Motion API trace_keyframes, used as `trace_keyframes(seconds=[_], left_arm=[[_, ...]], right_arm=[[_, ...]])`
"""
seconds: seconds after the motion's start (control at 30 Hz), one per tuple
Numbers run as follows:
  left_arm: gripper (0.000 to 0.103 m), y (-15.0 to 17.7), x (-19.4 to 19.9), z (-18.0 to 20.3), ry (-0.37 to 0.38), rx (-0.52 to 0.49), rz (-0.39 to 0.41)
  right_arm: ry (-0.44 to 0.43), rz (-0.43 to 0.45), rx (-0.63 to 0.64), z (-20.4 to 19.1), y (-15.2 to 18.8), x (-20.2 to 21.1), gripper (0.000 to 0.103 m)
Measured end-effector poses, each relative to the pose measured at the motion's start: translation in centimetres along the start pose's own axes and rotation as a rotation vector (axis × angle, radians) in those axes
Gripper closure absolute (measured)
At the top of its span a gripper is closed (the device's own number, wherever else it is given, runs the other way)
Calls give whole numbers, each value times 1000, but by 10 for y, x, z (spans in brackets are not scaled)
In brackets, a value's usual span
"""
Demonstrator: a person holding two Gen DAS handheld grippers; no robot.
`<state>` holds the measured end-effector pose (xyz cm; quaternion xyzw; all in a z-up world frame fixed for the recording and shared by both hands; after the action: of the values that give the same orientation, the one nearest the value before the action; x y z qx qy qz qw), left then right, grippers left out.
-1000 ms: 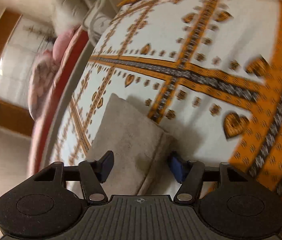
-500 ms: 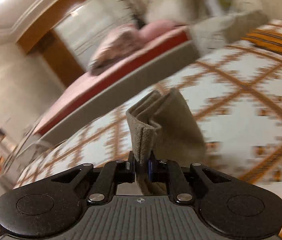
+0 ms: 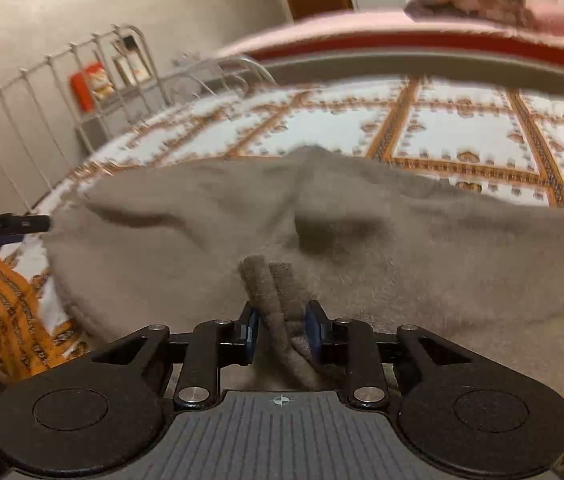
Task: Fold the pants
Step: 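Lift the held edge with the right gripper and fold it over the trousers, then open the right gripper and move both grippers over the folded trousers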
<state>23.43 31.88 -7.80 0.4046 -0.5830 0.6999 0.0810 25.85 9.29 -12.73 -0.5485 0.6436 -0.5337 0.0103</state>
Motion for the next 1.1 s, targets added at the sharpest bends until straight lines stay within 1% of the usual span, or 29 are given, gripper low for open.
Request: trace_keyframes(seconds=[0.07,0.13,0.2,0.3,0.33,0.4,0.53,0.6,0.63,0.7,0.77,0.87,0.9,0.93,1.0,1.07,1.1], left_arm=[[6,-2,-1,0,7,13,3],[6,-3,-4,-1,6,27,-5],[6,-2,-4,2,15,34,-13],[6,-1,-3,6,14,13,-12],[6,0,-3,6,15,7,-12],[6,2,-3,4,10,3,-17],[6,3,-6,-2,1,27,-29],[6,3,-6,-2,1,23,-30],[6,3,-6,-2,1,19,-30],[6,4,-6,-1,2,11,-31],[6,4,-7,-2,-3,5,-31],[6,6,-9,-4,-9,11,-41],[6,6,-10,-4,-10,12,-47],[6,7,-11,-5,-12,11,-53],[6,8,-12,-4,-12,6,-56],[6,9,-12,-4,-12,0,-59],[6,9,-12,-4,-13,-3,-58]], right_arm=[[-29,49,-37,3,-4,17,76],[-28,101,-28,8,-16,30,76],[-30,116,-44,12,-21,33,76],[-90,87,-109,9,-11,26,76],[-94,96,-110,5,-10,29,76],[-91,95,-108,3,-12,32,76],[-79,59,-82,3,-7,21,76],[-71,34,-61,4,-4,13,76],[-62,17,-59,5,-2,7,75],[-47,2,-45,6,2,-1,57],[-39,7,-21,5,4,-4,53],[-17,3,13,4,7,-7,53],[-8,-2,9,5,7,-9,53],[2,-2,12,6,6,-9,61],[37,-16,48,7,5,-11,69],[38,-20,66,7,5,-11,87],[27,-17,69,6,3,-10,90]])
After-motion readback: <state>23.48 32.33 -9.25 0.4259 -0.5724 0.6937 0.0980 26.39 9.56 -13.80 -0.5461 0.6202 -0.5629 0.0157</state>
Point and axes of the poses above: each gripper's, at about its wrist camera, not at the fingertips, and x roughly against the way its jaws point, z to its right, y to its underside, the point moved 10 cm from there along -x, roughly the way its jaws point, and after that the axes turned 10 degrees about -y, right-handed, at the moved point
